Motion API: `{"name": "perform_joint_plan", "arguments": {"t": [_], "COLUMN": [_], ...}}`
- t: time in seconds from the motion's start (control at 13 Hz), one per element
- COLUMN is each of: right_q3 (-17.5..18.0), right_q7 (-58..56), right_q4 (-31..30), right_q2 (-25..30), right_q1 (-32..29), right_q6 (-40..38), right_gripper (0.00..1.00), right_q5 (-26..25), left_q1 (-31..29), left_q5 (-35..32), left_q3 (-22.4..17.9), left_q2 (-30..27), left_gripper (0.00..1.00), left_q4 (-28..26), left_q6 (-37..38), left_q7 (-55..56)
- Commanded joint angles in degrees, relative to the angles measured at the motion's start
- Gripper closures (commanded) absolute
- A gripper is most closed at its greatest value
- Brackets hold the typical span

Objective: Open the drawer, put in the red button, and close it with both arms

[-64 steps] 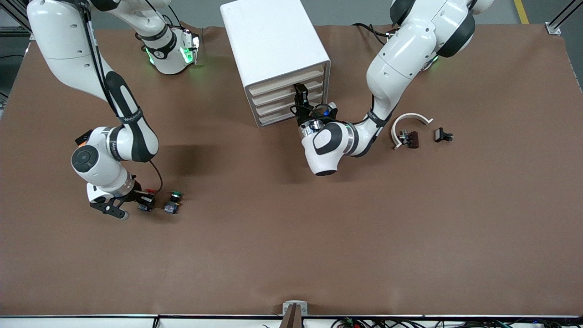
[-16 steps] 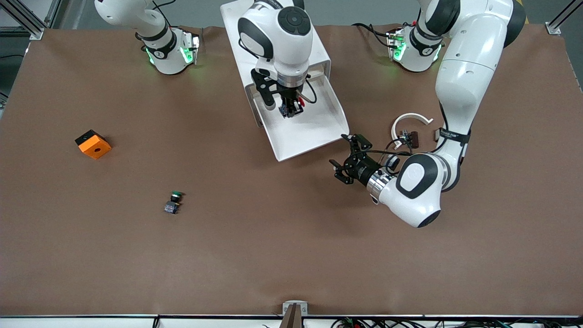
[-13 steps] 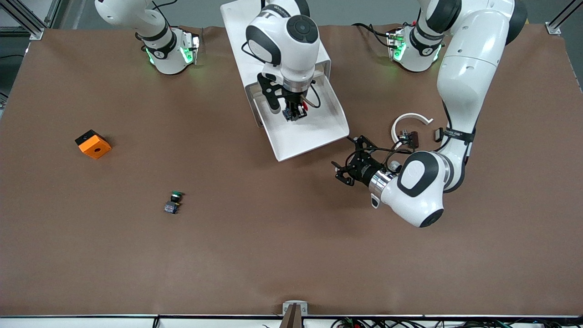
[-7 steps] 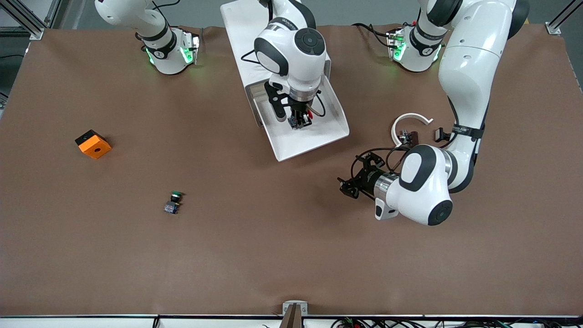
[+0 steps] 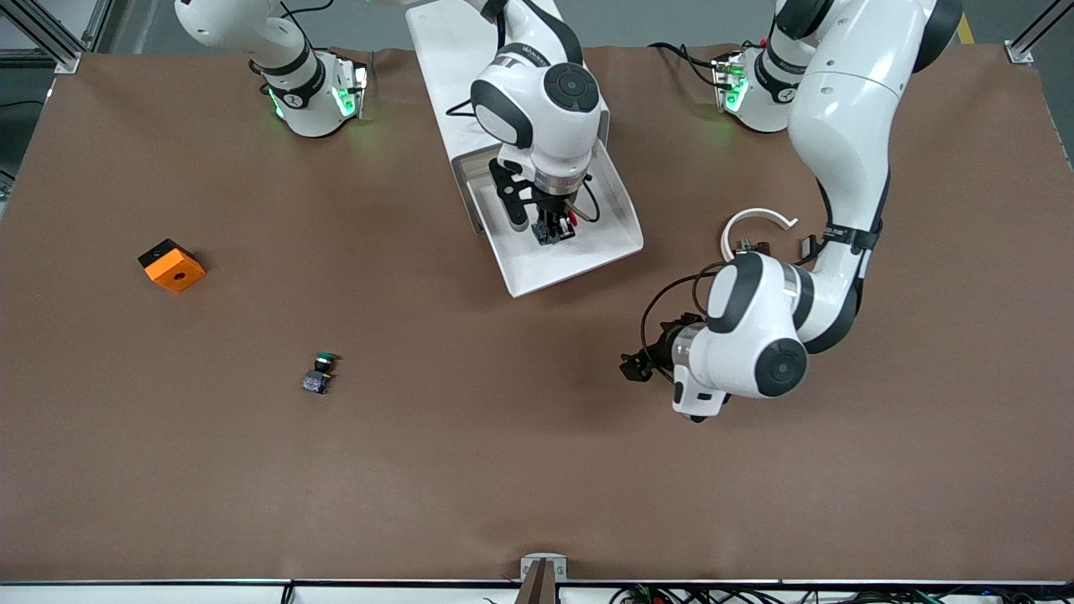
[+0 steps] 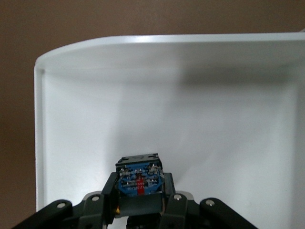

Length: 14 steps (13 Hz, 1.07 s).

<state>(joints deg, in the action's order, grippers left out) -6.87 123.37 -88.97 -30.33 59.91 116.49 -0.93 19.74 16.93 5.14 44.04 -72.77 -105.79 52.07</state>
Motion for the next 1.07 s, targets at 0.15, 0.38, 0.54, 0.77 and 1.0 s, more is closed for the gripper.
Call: {"name": "perform_joint_plan", "arguments": {"t": [0.15,0.38,0.54,0.77,1.0], "right_q3": [-0.1,-0.1,-0.1,-0.2,-0.2], "right_q7": [1.4,1.1,0.5,-3.3,-10.7], "right_q4": [3.9,4.1,4.1,5.6,6.6], "right_q2": [-2.6,-2.5,-2.5,-2.0,0.0], "right_q1": [-0.2,-0.3,-0.2,-1.4,-2.2], "right_q6": [-0.2,-0.3,-0.5,-1.3,-5.2], "right_gripper": [1.0,0.01,0.0,0.0,0.0], "right_q5": [-0.6,-0.6,-1.0,-0.4,-0.5], "left_q1": [2.8,3.5,5.2,9.2,9.6], "left_q5": [-4.2,-5.8,-9.3,-20.4,-20.4], "left_q3": [-0.6,-0.5,-0.6,-0.3,0.7], "left_q2": [-3.5,-3.5,-5.4,-10.5,-12.0], "left_gripper": [0.0,0.0,0.0,0.0,0.0], "left_q4": [-1.2,-2.5,-5.5,-13.7,-15.3], "left_q6": [-4.2,-4.7,-4.5,-4.3,-5.1], "left_q7": [-0.5,-0.4,-0.5,2.1,2.2]}}
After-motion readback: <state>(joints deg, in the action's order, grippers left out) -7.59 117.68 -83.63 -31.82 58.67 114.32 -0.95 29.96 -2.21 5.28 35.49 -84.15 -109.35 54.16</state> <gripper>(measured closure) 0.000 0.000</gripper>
